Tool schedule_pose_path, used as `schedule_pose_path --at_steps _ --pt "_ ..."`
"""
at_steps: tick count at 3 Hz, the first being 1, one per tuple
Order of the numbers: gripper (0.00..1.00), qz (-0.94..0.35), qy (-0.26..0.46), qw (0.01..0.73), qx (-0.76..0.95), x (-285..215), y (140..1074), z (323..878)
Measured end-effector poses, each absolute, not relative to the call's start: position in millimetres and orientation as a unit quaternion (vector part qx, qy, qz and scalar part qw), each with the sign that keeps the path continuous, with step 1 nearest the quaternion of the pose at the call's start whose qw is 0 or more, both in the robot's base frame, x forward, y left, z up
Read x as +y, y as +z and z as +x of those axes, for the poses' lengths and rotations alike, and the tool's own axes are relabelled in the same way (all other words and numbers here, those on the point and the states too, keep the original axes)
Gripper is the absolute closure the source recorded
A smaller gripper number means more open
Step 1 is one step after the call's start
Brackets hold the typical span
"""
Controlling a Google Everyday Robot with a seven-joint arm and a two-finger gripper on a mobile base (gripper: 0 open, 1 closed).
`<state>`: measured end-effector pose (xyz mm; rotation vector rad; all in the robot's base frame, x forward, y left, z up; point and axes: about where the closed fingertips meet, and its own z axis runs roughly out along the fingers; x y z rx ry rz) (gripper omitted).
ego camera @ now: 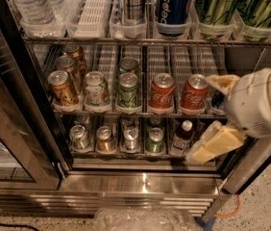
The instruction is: Pick orange can from middle shelf of fridge
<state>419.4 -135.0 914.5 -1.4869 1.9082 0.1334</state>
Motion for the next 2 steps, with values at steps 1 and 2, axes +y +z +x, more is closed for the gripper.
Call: schedule_pose_path --at_steps 1,2 --pt "0.0 -0.555 0.078 0.404 0.723 -107 885 424" --pt "0.0 -0.545 0.074 0.431 0.715 -101 895 432"
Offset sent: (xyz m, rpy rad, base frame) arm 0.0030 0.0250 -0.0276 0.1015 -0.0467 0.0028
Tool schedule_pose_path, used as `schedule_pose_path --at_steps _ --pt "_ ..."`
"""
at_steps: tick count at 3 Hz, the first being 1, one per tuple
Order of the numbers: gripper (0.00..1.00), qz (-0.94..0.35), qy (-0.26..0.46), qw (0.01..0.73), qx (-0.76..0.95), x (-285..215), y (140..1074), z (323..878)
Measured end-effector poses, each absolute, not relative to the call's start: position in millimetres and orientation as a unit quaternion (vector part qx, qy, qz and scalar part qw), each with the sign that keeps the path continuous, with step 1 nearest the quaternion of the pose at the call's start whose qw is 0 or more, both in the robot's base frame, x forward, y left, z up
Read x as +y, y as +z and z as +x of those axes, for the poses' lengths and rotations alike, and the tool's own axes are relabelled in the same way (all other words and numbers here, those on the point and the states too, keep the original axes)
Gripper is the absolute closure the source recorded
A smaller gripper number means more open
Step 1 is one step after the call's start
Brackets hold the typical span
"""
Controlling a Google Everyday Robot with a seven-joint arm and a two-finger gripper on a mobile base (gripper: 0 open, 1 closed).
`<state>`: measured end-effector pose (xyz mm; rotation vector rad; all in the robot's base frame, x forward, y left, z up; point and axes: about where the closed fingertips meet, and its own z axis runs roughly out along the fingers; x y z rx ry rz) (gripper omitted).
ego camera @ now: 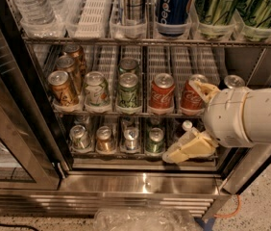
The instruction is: Pick orange can from middle shelf of fridge
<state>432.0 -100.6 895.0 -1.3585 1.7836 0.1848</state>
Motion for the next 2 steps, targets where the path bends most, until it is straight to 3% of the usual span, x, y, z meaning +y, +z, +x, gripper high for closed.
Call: schedule_pose_path --at_steps 2 --pt "0.0 -0.522 0.097 0.455 0.714 -92.4 892.8 433.5"
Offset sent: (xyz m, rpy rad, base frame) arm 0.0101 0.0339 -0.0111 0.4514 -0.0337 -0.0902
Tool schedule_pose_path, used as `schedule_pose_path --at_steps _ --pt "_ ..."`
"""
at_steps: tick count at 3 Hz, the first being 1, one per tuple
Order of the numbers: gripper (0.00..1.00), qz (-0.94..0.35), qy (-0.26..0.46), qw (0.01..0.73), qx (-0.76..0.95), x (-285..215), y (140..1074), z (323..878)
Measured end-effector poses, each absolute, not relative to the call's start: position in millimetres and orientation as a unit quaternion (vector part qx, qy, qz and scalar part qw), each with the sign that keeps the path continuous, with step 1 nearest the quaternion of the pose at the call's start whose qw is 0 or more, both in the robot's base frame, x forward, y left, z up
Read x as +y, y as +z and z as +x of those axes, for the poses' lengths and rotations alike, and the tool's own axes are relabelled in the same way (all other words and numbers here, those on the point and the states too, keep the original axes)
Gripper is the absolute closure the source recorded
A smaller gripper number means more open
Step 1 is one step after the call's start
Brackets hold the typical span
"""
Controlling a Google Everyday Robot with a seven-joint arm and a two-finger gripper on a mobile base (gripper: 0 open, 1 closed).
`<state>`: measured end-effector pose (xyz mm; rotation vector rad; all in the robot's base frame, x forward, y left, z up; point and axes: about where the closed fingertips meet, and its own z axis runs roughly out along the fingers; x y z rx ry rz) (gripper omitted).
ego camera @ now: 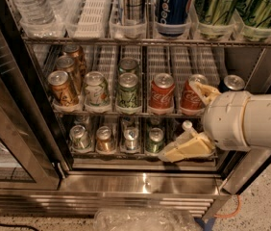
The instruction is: Pick orange can from middle shelf of fridge
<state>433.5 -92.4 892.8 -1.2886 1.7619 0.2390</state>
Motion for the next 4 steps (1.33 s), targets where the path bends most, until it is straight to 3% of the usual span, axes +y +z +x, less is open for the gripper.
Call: schedule_pose_path --at_steps 2,4 --pt "0.0 -0.427 0.14 0.538 0.713 -45 855 460" --pt "0.0 -0.214 0.146 0.585 0.769 -109 799 483"
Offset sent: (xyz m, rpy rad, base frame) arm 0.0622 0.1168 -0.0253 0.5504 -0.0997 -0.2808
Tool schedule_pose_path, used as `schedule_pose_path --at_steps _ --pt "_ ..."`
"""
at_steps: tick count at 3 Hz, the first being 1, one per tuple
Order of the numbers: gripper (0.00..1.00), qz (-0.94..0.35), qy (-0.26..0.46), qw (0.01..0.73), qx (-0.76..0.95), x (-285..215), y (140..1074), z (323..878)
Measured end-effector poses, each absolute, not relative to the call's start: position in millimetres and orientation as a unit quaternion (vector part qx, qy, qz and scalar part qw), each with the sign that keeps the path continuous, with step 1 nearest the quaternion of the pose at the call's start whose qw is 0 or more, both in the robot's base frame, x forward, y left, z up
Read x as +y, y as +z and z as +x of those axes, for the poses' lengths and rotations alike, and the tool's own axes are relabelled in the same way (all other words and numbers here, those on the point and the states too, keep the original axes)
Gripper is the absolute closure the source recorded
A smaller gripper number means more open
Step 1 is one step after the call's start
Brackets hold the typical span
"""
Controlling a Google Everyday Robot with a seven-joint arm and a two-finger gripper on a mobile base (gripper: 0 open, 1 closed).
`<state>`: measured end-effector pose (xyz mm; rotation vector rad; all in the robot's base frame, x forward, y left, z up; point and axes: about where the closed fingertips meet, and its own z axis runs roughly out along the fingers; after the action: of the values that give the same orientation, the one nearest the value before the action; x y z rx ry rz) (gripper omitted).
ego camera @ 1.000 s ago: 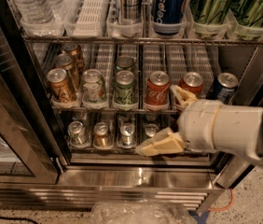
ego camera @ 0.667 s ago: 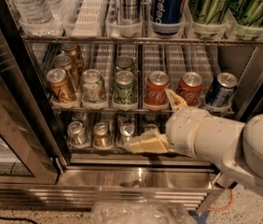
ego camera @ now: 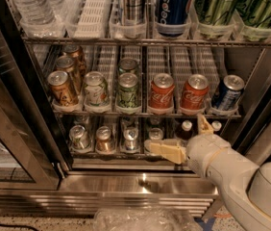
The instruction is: Pick orange can from middle shelf of fridge
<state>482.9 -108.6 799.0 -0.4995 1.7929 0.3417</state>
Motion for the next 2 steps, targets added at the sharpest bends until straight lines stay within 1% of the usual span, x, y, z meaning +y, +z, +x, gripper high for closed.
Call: schedule_pose_path --at_steps 1,2 --pt "0.0 -0.169 0.144 0.589 0.777 -126.6 792.2 482.1" --pt "0.0 -0.169 0.144 0.589 0.777 -126.1 792.0 482.2"
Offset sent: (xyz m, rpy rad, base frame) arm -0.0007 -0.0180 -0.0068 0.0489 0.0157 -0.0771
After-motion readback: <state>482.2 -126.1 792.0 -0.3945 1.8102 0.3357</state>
